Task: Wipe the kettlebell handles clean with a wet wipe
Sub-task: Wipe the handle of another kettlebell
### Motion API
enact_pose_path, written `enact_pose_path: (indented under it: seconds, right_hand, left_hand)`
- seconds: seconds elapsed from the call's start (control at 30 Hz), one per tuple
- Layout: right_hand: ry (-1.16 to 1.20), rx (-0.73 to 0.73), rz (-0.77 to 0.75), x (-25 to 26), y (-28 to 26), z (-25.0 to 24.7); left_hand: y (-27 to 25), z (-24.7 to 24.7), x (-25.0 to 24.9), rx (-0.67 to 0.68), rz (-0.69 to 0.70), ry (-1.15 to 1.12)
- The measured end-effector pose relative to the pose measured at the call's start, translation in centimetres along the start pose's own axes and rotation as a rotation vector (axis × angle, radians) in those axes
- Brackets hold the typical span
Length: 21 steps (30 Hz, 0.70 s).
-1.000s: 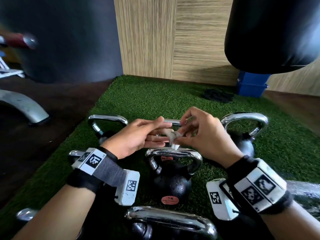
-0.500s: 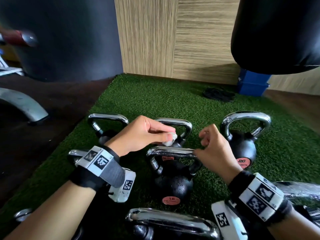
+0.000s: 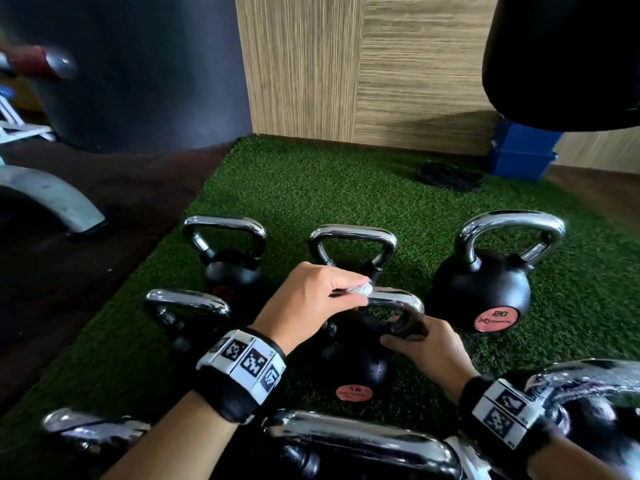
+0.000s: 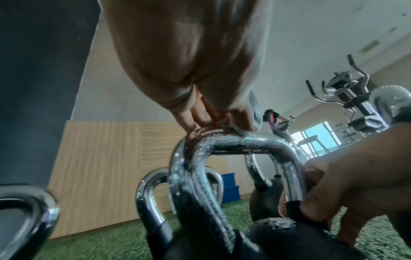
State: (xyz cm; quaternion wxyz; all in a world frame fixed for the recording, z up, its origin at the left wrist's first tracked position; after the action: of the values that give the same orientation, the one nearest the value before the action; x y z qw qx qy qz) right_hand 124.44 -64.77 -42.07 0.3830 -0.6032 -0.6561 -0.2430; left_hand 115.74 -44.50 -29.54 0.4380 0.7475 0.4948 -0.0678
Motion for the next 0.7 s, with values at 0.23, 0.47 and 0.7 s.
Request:
enact_pose_path:
  seconds: [0.23,0.47,0.7]
  right_hand:
    - [0.026,-0.026,-0.014,-0.6,-0.2,0.1]
    - [0.021,-0.037,-0.024,-0.6,-0.1,0.0]
    - [-0.002,-0.028,-0.050,-0.6,0.1,0.2]
  left_hand:
    - [-1.2,-0.8,-0.8,0.013,0.080,0.164]
    - [-5.2,-3.8,3.4,-0.207,-0.122,-0.054]
    - [-6.8,-3.0,6.6,-0.261,-0.221,-0.284]
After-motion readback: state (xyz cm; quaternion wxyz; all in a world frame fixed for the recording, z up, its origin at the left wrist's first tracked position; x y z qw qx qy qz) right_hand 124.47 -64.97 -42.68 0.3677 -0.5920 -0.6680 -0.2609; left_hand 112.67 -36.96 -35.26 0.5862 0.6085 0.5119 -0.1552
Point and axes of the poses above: each hand's wrist, its own y-axis towards the middle knuckle, its own z-axis out of the palm, x = y × z, the point moved 9 cm from there along y, towards the middle knuckle, and after that the axes turned 9 degrees about z, right-handed, at the moved point
